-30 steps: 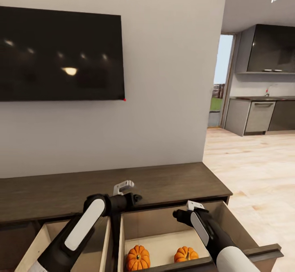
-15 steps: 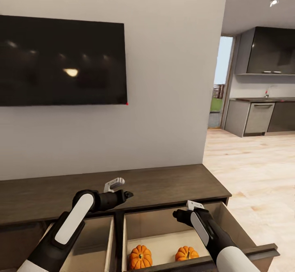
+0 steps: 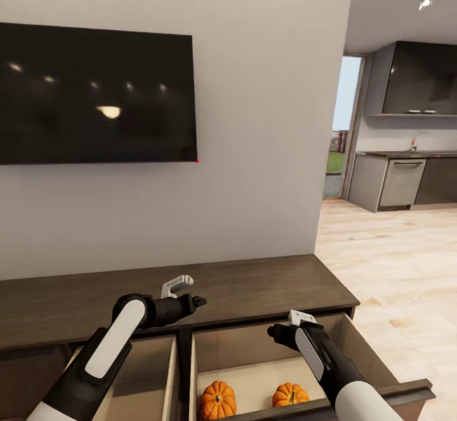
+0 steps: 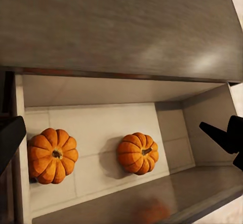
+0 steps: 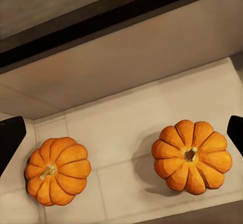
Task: Place each of the two pumpkins and all three candles from the living room inside a cabinet in the living room (use any cabinet), then make sure every cabinet is closed, and position the cauldron so it is next to a table in the living room.
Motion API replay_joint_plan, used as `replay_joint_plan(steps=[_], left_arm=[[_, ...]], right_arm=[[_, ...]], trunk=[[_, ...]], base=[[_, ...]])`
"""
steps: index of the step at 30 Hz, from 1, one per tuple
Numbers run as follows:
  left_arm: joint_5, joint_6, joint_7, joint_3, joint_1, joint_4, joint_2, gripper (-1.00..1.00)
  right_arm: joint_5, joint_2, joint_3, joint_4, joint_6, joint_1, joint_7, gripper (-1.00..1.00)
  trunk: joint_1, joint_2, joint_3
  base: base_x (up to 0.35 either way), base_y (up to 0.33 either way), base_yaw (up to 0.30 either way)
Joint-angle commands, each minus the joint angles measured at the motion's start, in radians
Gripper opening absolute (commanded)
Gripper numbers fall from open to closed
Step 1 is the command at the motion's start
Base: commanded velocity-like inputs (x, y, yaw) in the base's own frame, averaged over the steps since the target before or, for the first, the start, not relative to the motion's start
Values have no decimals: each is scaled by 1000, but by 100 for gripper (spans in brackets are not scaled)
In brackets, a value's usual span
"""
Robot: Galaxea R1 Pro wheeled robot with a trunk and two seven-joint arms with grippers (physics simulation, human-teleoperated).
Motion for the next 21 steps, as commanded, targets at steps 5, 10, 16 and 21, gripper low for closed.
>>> replay_joint_plan(steps=[5, 10, 16, 21], left_arm=[[10, -1, 10, -2, -1, -1, 1, 100], [9, -2, 11, -2, -1, -1, 1, 100], [8, -2, 12, -2, -1, -1, 2, 100], [8, -1, 12, -2, -1, -1, 2, 100]], right_arm=[[-11, -1, 4, -2, 3, 0, -9, 100], [-11, -1, 4, -2, 3, 0, -9, 100], [-11, -1, 4, -2, 3, 0, -9, 100], [-11, -1, 4, -2, 2, 0, -9, 100]], trunk=[[0, -1, -1], [0, -1, -1], [0, -1, -1], [0, -1, -1]], base=[[2, 31, 0], [0, 56, 0], [0, 41, 0], [0, 147, 0]])
